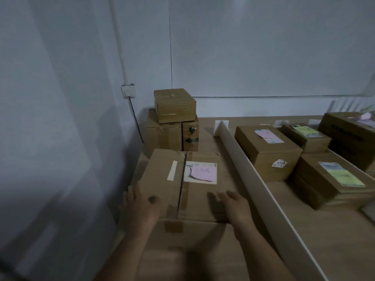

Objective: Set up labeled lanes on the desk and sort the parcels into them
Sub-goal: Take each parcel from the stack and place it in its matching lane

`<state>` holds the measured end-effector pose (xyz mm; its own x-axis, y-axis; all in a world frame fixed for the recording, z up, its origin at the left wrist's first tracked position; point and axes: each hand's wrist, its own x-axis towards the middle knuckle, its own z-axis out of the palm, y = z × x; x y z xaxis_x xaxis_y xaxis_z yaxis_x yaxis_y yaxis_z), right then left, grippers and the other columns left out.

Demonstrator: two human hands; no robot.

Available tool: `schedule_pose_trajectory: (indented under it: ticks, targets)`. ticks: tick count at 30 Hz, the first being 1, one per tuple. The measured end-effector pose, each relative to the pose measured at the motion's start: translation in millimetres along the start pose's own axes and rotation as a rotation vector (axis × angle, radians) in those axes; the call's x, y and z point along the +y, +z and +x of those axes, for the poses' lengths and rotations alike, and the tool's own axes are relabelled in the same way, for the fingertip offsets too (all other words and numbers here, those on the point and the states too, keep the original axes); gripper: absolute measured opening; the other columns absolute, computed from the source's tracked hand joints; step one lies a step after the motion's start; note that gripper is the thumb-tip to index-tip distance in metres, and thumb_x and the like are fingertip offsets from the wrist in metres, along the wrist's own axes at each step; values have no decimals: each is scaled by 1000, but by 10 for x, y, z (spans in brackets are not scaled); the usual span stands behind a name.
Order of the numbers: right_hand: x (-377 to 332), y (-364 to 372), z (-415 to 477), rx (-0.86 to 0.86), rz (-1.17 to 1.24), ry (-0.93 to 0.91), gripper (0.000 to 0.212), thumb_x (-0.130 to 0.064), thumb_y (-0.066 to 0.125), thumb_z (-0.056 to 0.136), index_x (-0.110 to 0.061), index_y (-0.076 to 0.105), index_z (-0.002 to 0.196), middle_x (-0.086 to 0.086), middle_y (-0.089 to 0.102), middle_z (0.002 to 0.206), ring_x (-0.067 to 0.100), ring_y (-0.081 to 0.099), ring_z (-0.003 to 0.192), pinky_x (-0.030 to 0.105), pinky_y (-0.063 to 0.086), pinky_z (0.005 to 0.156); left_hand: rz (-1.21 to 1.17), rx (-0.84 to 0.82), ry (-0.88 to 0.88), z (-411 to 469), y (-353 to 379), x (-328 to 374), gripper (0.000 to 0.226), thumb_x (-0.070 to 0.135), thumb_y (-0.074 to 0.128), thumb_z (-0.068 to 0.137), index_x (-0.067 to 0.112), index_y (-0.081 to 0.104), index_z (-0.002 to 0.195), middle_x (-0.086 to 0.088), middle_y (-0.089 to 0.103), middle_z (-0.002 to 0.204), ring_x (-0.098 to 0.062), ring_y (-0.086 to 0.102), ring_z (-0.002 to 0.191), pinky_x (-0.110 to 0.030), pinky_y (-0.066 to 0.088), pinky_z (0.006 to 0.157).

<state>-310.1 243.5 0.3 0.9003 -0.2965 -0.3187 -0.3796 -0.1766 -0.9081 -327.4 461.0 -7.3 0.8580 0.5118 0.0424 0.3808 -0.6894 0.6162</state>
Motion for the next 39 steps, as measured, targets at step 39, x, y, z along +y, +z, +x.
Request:
schedule_pose_trajectory:
  ticks: [39]
  targets:
    - [-187,-119,-65,-7,-306,-323,48,-33,59,92,-24,46,136,6,58,129,27,55,113,38,46,91,-596,-194,-19,83,-335,-202,41,24,60,79,34,56,119,5,68,110,-20,65,96,-45,54,86]
